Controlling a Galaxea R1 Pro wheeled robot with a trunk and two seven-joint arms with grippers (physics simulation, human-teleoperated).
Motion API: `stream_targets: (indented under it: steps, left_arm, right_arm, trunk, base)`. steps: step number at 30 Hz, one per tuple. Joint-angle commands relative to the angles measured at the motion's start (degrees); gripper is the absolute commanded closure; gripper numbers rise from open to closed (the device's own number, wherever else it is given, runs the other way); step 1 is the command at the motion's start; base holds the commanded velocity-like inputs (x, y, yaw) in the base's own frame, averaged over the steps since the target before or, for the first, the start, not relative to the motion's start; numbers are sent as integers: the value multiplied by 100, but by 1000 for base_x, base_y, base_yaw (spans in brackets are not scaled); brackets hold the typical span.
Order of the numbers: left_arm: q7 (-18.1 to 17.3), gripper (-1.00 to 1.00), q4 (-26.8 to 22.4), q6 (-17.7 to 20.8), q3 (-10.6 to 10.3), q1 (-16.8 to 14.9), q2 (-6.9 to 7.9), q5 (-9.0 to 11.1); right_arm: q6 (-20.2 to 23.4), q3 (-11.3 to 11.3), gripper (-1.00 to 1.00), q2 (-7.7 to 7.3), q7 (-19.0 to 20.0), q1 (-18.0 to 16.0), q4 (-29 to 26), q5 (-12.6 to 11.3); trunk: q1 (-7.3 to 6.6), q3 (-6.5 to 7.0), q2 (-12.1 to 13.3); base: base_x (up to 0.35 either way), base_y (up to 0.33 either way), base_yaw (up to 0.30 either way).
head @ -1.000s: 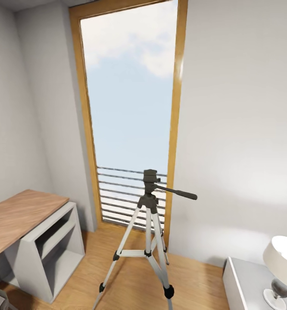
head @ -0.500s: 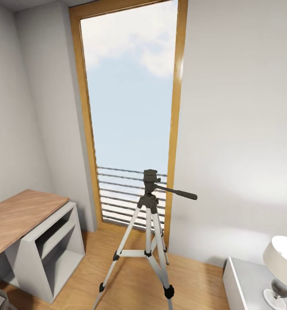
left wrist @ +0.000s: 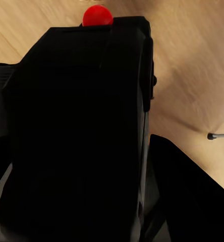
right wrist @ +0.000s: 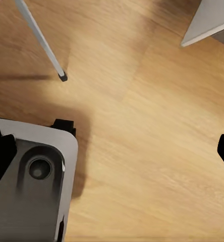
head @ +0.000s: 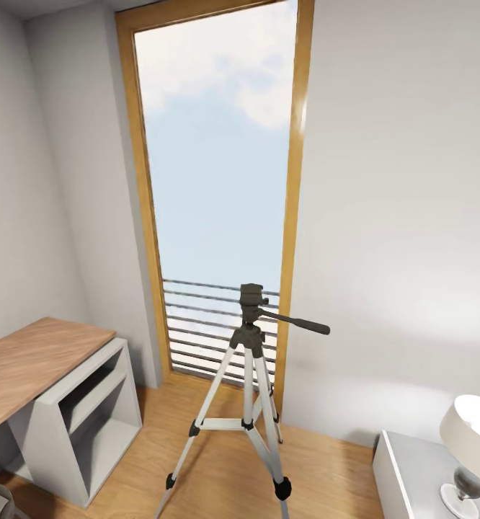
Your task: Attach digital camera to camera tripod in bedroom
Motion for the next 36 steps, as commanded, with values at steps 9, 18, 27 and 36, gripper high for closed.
stream_targets:
  steps: [9, 18, 27, 36]
  left_arm:
    - [29, 100, 15, -61, -57, 10, 4, -171]
    - [25, 100, 5, -94, -61, 11, 7, -372]
    - [24, 100, -9, -98, -85, 11, 16, -572]
    - [24, 100, -10, -98, -83, 11, 14, -1161]
  right_arm:
    - [-110, 5, -100, 66, -47, 209, 33, 26]
    - [-118, 5, -100, 67, -58, 215, 32, 25]
    - [-130, 5, -100, 71, -59, 218, 34, 25]
    - [-129, 5, -100, 73, -59, 260, 33, 25]
  trunk:
    - [2, -13, -3]
    - [2, -81, -3]
    - [2, -163, -3]
    - [2, -247, -3]
  base:
    - [0, 0, 0]
    - [0, 0, 0]
    - [0, 0, 0]
    - [0, 0, 0]
